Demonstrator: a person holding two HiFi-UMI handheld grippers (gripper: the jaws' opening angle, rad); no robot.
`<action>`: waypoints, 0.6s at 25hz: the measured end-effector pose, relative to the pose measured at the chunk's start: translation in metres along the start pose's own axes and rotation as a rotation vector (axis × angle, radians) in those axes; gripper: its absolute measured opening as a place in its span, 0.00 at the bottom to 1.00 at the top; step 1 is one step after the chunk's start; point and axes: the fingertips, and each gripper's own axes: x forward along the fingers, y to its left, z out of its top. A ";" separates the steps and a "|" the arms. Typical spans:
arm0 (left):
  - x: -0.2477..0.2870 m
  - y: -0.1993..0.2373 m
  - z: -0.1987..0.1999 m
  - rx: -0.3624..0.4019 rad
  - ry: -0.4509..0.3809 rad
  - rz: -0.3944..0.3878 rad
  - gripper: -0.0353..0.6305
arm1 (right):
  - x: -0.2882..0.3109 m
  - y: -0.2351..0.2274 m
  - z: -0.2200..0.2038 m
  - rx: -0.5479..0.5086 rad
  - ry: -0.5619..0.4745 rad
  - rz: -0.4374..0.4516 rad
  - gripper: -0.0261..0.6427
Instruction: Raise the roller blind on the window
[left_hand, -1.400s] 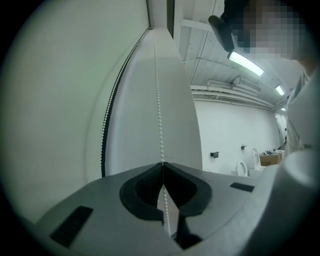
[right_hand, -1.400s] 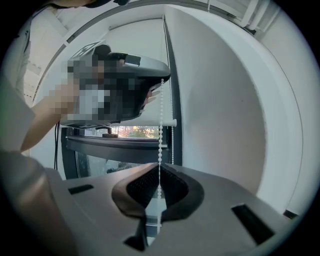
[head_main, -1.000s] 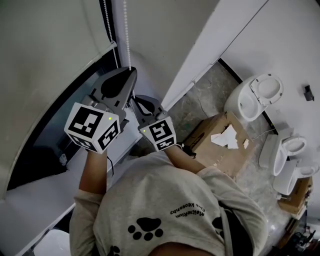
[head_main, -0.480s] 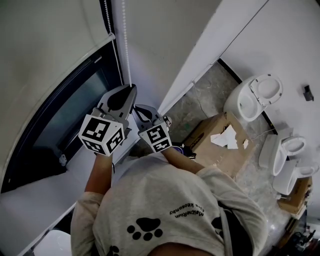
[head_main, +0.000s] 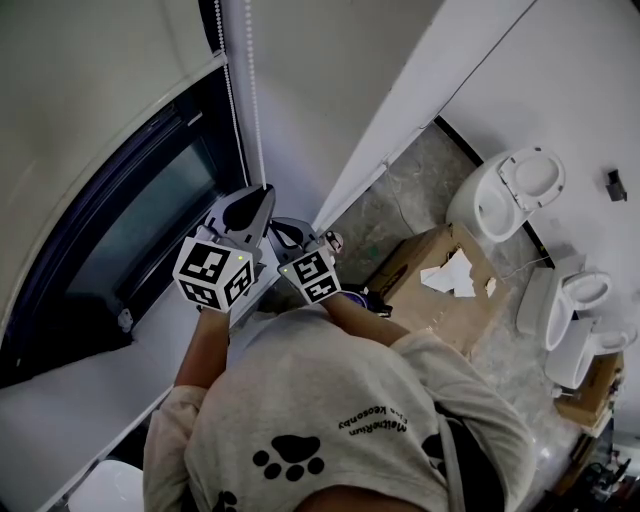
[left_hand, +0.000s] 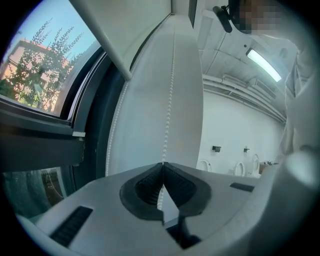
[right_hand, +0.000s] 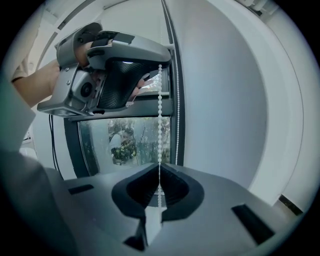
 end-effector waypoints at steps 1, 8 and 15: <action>0.001 0.001 -0.004 -0.003 0.005 0.001 0.07 | 0.001 0.001 -0.004 -0.002 0.007 0.002 0.06; 0.003 0.004 -0.027 -0.033 0.038 0.007 0.07 | 0.004 -0.001 -0.027 0.013 0.054 0.008 0.06; 0.004 0.006 -0.038 -0.047 0.041 0.005 0.07 | 0.006 0.001 -0.038 0.041 0.090 0.023 0.06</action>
